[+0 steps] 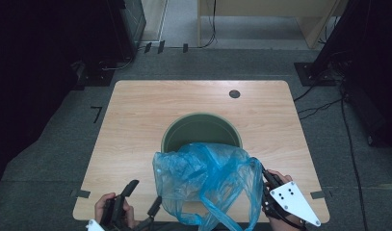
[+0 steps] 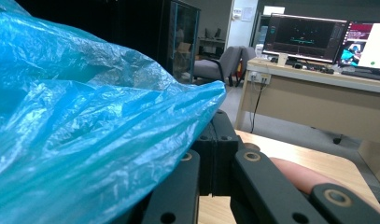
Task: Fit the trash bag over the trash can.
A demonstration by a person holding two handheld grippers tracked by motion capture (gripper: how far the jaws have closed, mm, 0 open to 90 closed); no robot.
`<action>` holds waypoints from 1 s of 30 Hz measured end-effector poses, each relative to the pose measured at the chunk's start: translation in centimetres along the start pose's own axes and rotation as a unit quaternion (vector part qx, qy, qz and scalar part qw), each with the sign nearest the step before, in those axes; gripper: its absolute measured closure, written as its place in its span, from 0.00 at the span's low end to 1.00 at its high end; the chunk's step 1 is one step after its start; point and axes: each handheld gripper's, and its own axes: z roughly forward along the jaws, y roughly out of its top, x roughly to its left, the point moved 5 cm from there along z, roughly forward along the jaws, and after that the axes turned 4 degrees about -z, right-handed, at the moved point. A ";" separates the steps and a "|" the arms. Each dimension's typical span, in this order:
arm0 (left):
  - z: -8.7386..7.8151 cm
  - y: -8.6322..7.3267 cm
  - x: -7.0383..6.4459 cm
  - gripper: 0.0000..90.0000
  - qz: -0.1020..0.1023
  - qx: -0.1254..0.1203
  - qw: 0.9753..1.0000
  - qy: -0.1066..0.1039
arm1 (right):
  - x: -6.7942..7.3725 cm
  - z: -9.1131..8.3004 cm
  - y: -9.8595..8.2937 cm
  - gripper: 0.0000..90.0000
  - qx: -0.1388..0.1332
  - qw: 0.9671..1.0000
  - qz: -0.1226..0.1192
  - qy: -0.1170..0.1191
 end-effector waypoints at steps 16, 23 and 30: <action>2.6 -2.7 1.0 0.93 0.037 0.069 0.997 0.028 | 0.6 0.1 0.1 1.00 0.001 1.000 -0.011 0.020; 2.8 -4.0 3.4 0.99 -0.027 0.094 0.994 0.043 | 0.4 1.0 -0.9 1.00 0.024 1.000 -0.014 0.013; 1.6 -6.0 3.7 1.00 -0.053 0.139 0.989 -0.002 | -0.2 0.8 -2.5 1.00 0.046 0.999 -0.011 0.000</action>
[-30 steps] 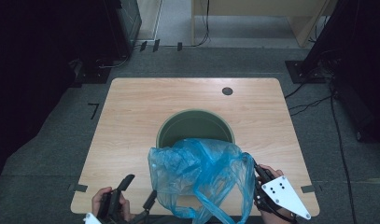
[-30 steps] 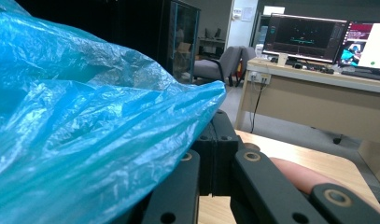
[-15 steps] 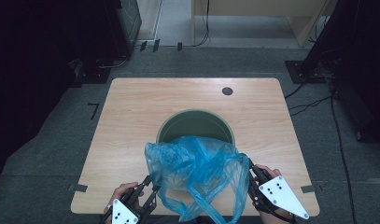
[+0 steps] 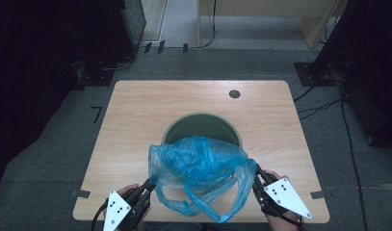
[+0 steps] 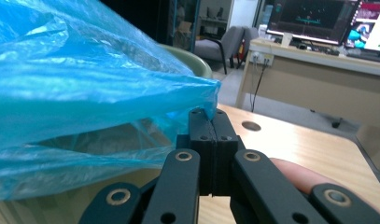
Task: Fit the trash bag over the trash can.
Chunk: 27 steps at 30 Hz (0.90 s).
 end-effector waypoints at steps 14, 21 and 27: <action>0.8 1.6 2.1 0.97 0.019 -0.034 0.998 0.051 | -1.8 0.2 0.0 1.00 -0.013 1.000 0.007 -0.023; 0.4 2.5 3.5 0.91 -0.017 -0.077 0.997 0.010 | -2.6 -0.3 1.3 1.00 -0.057 0.998 0.024 -0.011; 0.8 3.3 3.9 0.87 -0.036 -0.096 0.995 0.006 | -3.0 0.1 1.7 1.00 -0.058 0.998 0.027 -0.015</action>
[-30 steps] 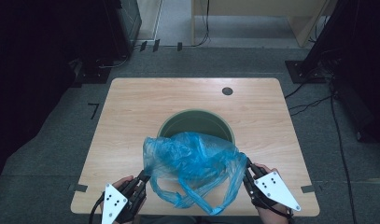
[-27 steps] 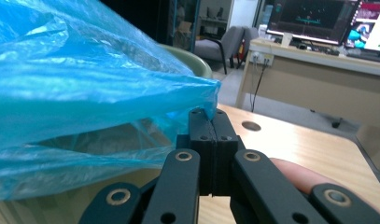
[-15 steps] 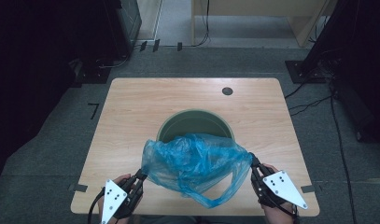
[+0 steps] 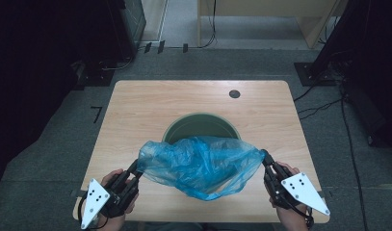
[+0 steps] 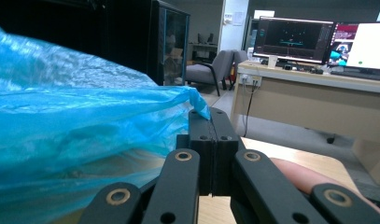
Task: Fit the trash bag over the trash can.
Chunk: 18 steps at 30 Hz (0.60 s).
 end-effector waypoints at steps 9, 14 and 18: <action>4.6 -0.1 1.1 0.87 -0.048 0.029 0.998 0.034 | 0.2 3.5 0.6 1.00 0.036 0.999 -0.002 0.001; 7.6 -3.0 2.3 0.91 -0.126 0.109 0.985 0.038 | 0.3 6.5 -2.0 1.00 0.103 0.994 0.017 0.008; 8.9 -5.7 2.2 0.95 -0.147 0.166 0.975 0.029 | 0.9 7.7 -4.6 1.00 0.142 0.988 0.047 0.030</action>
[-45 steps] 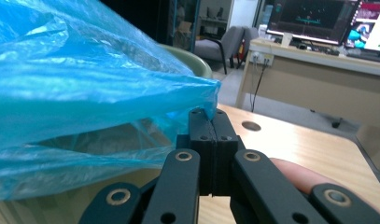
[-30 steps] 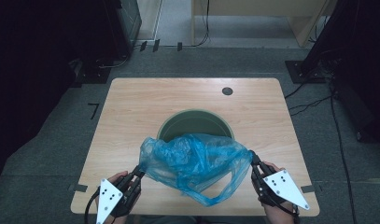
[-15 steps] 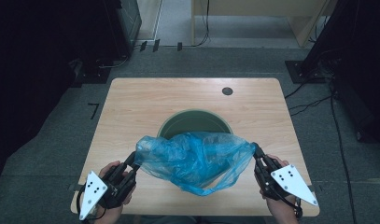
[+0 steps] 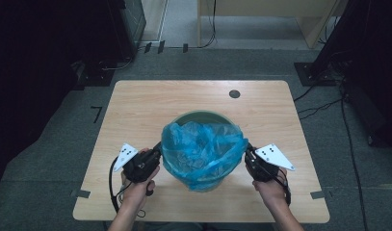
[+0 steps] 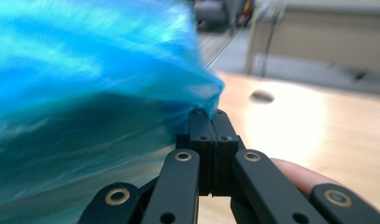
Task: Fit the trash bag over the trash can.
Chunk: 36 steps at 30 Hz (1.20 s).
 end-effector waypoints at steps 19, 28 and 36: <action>1.4 -3.0 1.7 0.97 0.000 0.017 0.999 0.032 | 1.3 2.4 -4.8 1.00 0.051 0.997 0.041 0.051; -0.6 -2.0 1.2 0.49 0.039 -0.049 0.998 -0.010 | -0.2 1.2 -3.8 0.66 -0.015 0.998 0.025 0.057; -2.5 -1.3 0.9 0.39 0.095 -0.070 0.993 0.018 | -0.9 -1.3 -2.5 0.43 -0.058 0.996 -0.004 0.060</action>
